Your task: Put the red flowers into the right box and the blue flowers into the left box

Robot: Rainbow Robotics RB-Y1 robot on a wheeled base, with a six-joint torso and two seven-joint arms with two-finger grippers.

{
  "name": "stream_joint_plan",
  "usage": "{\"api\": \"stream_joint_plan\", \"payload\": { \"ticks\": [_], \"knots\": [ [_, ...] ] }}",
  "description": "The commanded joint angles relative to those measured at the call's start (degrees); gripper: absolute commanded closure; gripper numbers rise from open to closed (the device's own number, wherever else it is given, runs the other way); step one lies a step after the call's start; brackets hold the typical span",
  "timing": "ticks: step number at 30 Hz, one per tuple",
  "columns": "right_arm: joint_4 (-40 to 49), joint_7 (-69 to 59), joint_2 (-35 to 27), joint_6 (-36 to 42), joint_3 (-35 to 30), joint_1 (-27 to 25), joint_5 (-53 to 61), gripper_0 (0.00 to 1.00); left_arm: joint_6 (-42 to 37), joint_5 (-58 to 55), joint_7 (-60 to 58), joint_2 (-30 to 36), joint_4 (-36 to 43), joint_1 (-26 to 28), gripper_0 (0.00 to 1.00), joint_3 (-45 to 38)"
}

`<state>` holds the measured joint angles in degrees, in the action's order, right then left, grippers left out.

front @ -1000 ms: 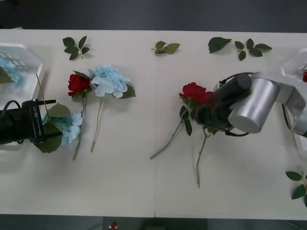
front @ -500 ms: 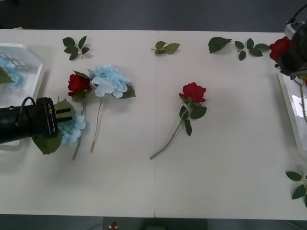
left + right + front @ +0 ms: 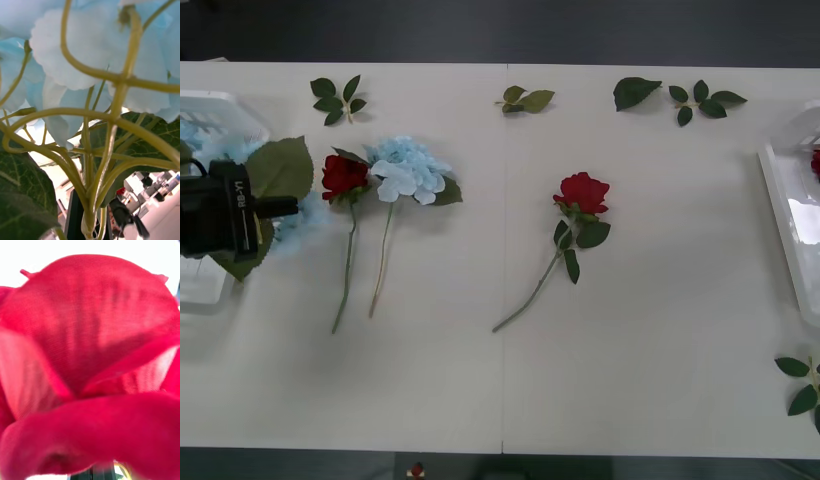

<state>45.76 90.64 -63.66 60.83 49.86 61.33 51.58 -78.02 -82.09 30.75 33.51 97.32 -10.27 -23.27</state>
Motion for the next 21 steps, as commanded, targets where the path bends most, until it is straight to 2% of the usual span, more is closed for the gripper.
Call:
{"api": "stream_joint_plan", "payload": {
  "ticks": [1, 5, 9, 10, 12, 14, 16, 18, 21],
  "knots": [
    [-6.3, 0.9, 3.5, -6.0, -0.6, 1.9, -4.3, 1.0, -0.8, 0.5, 6.2, 5.1, 10.0, -0.9, 1.0, -1.5],
    [-12.6, 0.6, 7.2, -12.0, -0.8, 2.0, -7.9, 1.0, 4.1, 0.4, 16.8, 7.5, 14.3, -0.7, 1.0, -0.5],
    [-16.4, 0.5, 9.2, -15.5, -0.8, 1.9, -8.1, 1.0, 11.4, -0.6, 30.4, 10.1, 14.6, 1.2, 1.0, 1.7],
    [-17.0, 0.8, 9.4, -15.8, -0.8, 2.0, -8.1, 0.97, 14.6, -0.6, 36.1, 11.1, 14.6, 2.3, 1.0, 2.7],
    [-17.2, 0.9, 9.5, -15.9, -0.9, 1.9, -8.2, 0.78, 19.4, -0.1, 45.3, 12.8, 14.2, 4.0, 1.0, 4.1],
    [-17.2, 1.4, 9.5, -15.9, -0.8, 1.9, -8.2, 0.44, 22.6, 0.5, 52.6, 14.0, 13.5, 5.7, 1.0, 4.4],
    [-16.9, 2.0, 9.5, -15.6, -0.8, 1.9, -8.1, 0.22, 24.1, 2.2, 57.3, 15.4, 12.7, 7.2, 1.0, 3.3],
    [-16.1, 2.6, 9.5, -14.2, -0.8, 1.9, -6.8, 0.13, 25.1, 6.1, 61.0, 16.9, 11.6, 8.7, 1.0, 1.3],
    [-14.0, 3.3, 9.2, -11.6, -0.8, 1.9, -4.1, 0.06, 25.2, 11.2, 68.2, 18.6, 9.3, 9.7, 1.0, -1.2]
  ]
}}
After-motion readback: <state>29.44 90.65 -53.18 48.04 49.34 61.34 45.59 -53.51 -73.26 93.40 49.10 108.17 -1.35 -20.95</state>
